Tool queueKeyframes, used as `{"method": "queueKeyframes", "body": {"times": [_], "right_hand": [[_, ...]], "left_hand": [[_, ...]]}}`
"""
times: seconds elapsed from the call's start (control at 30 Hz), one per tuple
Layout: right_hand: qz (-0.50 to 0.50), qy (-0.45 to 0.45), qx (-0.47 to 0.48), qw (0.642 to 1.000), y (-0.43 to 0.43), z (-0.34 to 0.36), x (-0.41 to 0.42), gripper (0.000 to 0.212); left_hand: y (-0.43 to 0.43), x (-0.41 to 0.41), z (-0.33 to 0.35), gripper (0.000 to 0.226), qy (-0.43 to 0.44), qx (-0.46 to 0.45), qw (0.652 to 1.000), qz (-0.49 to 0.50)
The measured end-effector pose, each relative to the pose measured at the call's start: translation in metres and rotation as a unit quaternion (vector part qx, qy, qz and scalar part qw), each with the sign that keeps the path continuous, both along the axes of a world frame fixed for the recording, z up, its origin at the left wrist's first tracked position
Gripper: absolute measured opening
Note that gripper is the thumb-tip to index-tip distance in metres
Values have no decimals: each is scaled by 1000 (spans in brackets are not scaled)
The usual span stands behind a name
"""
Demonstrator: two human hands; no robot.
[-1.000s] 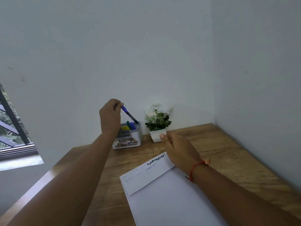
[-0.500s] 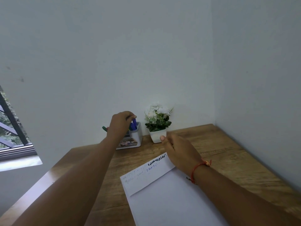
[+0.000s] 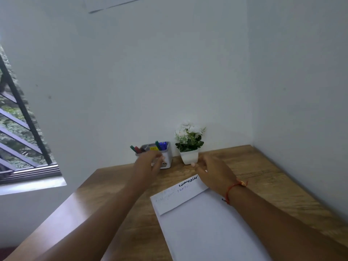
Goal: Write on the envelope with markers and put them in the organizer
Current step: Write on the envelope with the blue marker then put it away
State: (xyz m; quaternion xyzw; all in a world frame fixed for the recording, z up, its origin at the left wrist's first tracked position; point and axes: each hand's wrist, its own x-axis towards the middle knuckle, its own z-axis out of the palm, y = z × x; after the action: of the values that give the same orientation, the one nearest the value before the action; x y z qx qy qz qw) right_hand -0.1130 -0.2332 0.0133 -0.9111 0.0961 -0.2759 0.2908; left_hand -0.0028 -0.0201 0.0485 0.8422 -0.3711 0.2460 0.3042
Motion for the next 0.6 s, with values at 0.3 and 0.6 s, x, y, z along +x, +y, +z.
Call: {"method": "queueKeyframes", "body": {"times": [0.3, 0.6], "right_hand": [[-7, 188, -82, 979, 0, -1, -14, 40], [-50, 238, -94, 965, -3, -6, -5, 49]], "left_hand": [[32, -30, -44, 35, 113, 185, 971, -106], [28, -5, -51, 58, 76, 258, 953, -139]]}}
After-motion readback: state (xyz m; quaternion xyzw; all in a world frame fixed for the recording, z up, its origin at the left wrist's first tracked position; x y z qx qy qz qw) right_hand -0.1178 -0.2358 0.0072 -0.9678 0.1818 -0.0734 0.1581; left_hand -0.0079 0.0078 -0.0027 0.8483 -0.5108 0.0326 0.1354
